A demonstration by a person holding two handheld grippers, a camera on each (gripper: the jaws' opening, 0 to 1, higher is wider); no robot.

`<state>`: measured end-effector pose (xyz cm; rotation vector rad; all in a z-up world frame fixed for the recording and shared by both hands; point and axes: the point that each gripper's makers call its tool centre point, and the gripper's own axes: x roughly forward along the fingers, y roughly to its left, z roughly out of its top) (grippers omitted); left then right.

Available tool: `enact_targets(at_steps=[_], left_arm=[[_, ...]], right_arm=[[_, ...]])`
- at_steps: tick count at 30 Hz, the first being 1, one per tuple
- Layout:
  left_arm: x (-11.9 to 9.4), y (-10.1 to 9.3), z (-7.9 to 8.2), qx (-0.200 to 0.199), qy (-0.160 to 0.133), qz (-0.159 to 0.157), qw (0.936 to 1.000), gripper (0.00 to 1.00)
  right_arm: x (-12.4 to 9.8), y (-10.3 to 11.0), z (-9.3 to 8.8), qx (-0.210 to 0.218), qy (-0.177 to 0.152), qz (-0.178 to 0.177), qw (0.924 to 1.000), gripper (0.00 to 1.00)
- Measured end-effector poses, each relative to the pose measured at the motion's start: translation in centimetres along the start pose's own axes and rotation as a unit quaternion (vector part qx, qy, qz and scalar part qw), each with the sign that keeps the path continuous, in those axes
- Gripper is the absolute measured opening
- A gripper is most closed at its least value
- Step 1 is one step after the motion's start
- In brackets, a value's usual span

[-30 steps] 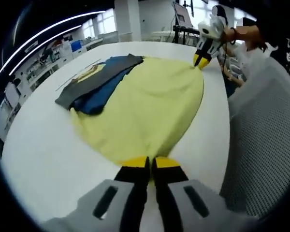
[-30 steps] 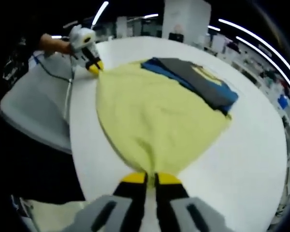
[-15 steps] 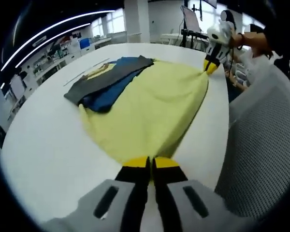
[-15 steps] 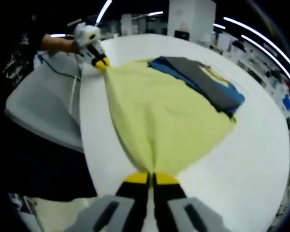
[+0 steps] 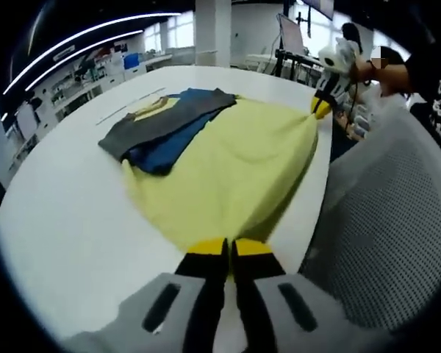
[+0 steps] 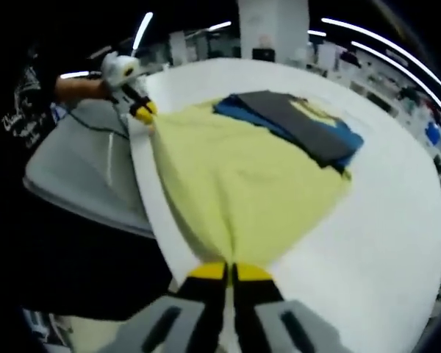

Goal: Fold the garment on the visible template until the final outline fits inside the template.

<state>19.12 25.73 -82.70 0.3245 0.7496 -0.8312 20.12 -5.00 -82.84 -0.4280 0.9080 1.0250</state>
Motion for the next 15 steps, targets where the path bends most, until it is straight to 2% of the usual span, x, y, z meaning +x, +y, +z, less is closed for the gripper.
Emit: enact_targets(at_steps=[9, 15], left_arm=[[-1.2, -2.2, 0.3, -0.027, -0.005, -0.005, 0.9996, 0.00], [-2.2, -3.2, 0.0, -0.029, 0.000, -0.011, 0.9995, 0.00]], right_arm=[[-1.0, 1.9, -0.5, 0.013, 0.001, 0.013, 0.9998, 0.00], [-1.6, 3.3, -0.8, 0.014, 0.009, 0.026, 0.9995, 0.00]])
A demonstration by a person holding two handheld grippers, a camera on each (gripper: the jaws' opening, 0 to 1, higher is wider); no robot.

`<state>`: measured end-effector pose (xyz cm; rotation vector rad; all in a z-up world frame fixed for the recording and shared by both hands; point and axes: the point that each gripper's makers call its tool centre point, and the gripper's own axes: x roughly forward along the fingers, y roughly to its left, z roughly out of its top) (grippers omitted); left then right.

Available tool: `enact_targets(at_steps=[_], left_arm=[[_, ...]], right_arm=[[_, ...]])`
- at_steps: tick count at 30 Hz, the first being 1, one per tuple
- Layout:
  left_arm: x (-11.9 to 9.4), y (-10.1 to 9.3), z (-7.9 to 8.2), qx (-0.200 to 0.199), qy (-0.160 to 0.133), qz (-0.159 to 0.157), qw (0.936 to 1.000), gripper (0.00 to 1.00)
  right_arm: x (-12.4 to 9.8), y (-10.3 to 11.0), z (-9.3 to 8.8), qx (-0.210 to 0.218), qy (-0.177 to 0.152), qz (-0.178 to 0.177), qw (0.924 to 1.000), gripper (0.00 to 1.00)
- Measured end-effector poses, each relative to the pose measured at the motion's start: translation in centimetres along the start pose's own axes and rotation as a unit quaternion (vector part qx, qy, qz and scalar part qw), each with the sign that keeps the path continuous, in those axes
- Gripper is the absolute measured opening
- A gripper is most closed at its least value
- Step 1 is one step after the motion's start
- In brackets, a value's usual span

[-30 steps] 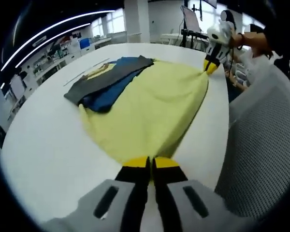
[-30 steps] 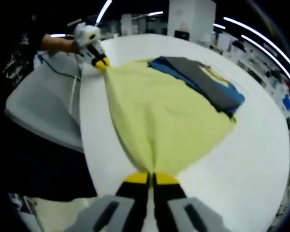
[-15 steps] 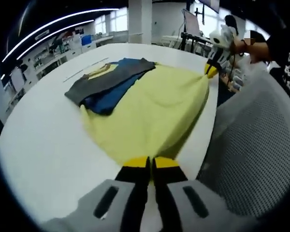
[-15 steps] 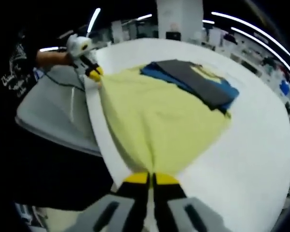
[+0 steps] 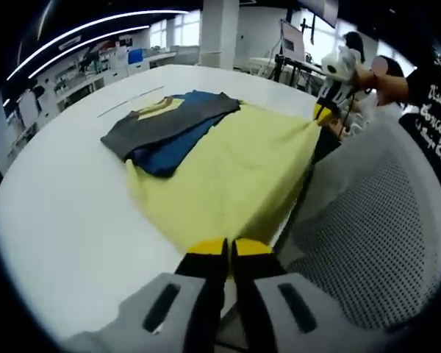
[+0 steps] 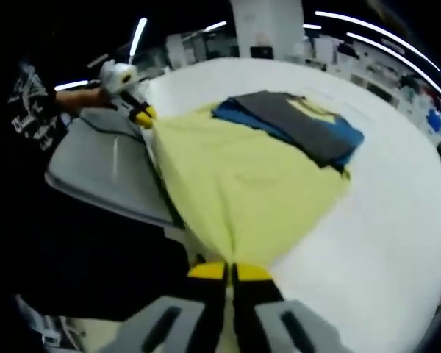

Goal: Fold the garment on the visible template until the final outline fits inside the template.

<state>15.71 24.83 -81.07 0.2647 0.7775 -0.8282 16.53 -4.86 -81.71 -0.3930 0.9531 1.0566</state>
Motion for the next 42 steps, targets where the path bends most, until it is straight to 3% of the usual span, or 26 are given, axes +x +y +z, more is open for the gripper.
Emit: enact_targets(at_steps=[9, 17, 30, 42], left_arm=[[-1.2, -1.4, -0.8, -0.034, 0.015, -0.016, 0.9992, 0.00], [-2.0, -1.3, -0.8, -0.026, 0.026, -0.018, 0.9992, 0.00], [-3.2, 2.1, 4.0, -0.004, -0.007, 0.010, 0.9999, 0.00], [-3.3, 5.7, 9.0, 0.033, -0.031, 0.033, 0.9984, 0.00]], right_arm=[[-1.0, 1.0, -0.5, -0.016, 0.017, 0.018, 0.9996, 0.00], [-1.4, 1.7, -0.4, -0.028, 0.029, 0.033, 0.9986, 0.00], [-3.8, -2.3, 4.7, -0.053, -0.027, -0.034, 0.9977, 0.00], [-5.0, -5.9, 8.4, -0.085, -0.047, -0.073, 0.9926, 0.00]])
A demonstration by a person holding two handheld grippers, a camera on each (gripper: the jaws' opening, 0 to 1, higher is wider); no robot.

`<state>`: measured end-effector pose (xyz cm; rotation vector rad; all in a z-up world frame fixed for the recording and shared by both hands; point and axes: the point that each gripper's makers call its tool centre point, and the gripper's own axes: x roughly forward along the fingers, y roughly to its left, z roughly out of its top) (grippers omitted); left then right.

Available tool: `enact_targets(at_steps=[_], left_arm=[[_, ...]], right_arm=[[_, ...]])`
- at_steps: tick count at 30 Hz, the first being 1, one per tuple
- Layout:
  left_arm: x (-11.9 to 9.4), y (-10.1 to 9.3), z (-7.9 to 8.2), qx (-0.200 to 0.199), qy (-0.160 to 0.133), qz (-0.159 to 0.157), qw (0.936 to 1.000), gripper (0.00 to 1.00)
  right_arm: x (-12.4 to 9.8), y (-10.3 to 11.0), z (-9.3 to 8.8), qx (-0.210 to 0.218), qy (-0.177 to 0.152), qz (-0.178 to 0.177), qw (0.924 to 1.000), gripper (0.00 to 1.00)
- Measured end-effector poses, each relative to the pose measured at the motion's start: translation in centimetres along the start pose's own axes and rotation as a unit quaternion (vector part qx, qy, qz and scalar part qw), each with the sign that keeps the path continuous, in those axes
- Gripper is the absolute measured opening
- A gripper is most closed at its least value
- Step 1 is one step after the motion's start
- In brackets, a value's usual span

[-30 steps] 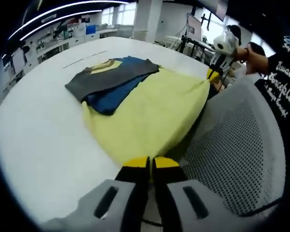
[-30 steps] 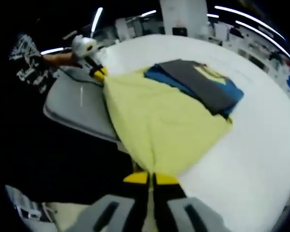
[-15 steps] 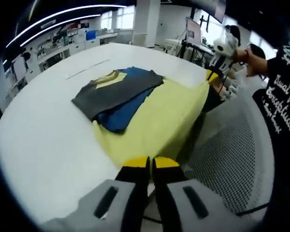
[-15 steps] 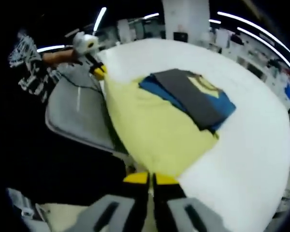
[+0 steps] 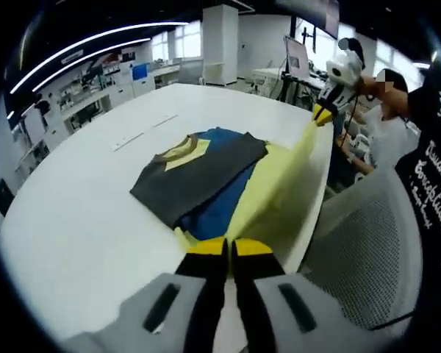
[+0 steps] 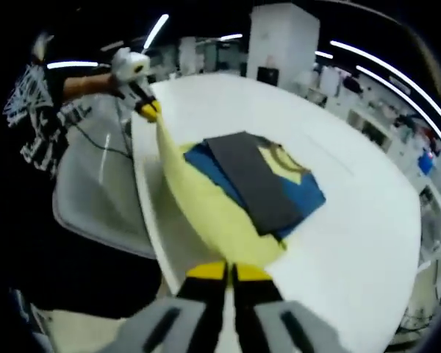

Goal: Fold the garment on the visible template until the final outline fits inside the template.

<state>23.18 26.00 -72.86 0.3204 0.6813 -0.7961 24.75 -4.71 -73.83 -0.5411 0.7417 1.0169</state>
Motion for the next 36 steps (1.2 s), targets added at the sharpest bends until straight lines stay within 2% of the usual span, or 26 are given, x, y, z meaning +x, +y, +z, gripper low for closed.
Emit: enact_targets(at_steps=[11, 21, 27, 31, 36], left_arm=[[0.8, 2.5, 3.3, 0.014, -0.013, 0.021, 0.9996, 0.00], [1.2, 5.3, 5.1, 0.018, -0.026, 0.035, 0.9989, 0.00], [1.3, 7.2, 6.2, 0.017, -0.035, 0.040, 0.9985, 0.00], [1.3, 7.8, 7.3, 0.018, -0.042, 0.046, 0.9979, 0.00], [2.7, 10.2, 8.6, 0.014, -0.046, 0.054, 0.9974, 0.00]], right_arm=[[-0.1, -3.4, 3.1, -0.024, -0.014, -0.037, 0.9989, 0.00], [0.5, -6.8, 5.6, -0.038, -0.026, -0.076, 0.9960, 0.00], [0.5, -9.1, 7.3, -0.044, -0.045, -0.097, 0.9932, 0.00], [0.8, -10.4, 8.1, -0.055, -0.043, -0.113, 0.9911, 0.00], [1.4, -12.6, 8.9, -0.064, -0.035, -0.139, 0.9875, 0.00]])
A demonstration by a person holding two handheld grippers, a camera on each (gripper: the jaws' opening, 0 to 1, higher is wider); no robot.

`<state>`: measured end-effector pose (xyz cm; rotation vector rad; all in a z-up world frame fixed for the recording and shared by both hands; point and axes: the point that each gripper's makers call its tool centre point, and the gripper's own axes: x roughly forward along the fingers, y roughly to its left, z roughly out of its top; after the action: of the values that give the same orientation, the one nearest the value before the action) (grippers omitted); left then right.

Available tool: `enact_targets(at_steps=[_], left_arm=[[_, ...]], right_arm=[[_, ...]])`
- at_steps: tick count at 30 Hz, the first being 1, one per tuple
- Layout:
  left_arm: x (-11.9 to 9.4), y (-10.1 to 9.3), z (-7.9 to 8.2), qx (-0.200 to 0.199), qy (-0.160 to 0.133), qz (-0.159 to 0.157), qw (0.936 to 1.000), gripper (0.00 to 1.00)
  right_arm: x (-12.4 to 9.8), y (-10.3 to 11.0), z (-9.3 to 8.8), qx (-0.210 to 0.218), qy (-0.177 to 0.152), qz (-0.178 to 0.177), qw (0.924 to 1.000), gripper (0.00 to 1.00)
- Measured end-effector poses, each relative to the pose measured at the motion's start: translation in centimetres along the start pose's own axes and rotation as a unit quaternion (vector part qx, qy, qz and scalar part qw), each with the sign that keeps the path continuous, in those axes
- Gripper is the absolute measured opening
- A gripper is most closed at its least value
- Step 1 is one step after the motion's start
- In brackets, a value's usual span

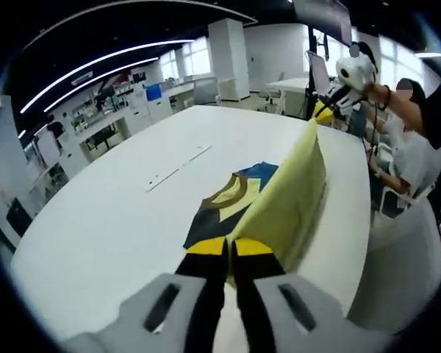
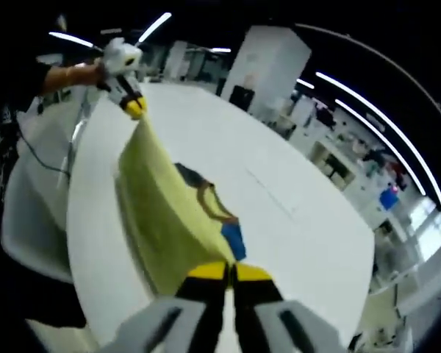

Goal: Fold the garment on the visible template until the final outline fits inside the template.

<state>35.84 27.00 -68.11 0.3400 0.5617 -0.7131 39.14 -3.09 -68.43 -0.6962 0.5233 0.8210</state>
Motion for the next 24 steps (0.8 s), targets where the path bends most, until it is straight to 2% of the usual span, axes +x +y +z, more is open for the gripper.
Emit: enact_targets(at_steps=[2, 8, 14, 21, 24], left_arm=[[0.5, 0.8, 0.3, -0.008, -0.003, 0.001, 1.0000, 0.00], [1.8, 2.3, 0.6, -0.007, 0.001, 0.001, 1.0000, 0.00], [4.0, 4.3, 0.5, -0.018, 0.009, 0.002, 0.9998, 0.00], [6.4, 6.3, -0.9, -0.054, 0.024, 0.013, 0.9982, 0.00], [6.9, 6.4, -1.5, -0.073, 0.028, 0.014, 0.9968, 0.00]], right_arm=[[0.8, -1.0, 0.1, -0.009, 0.005, -0.010, 0.9999, 0.00], [2.6, -2.3, 0.2, -0.021, 0.020, -0.022, 0.9993, 0.00], [4.1, -3.5, -0.3, -0.024, 0.032, -0.037, 0.9985, 0.00], [6.7, -4.1, -0.4, -0.021, 0.036, -0.050, 0.9979, 0.00], [7.8, -4.4, -0.8, -0.015, 0.039, -0.056, 0.9975, 0.00]])
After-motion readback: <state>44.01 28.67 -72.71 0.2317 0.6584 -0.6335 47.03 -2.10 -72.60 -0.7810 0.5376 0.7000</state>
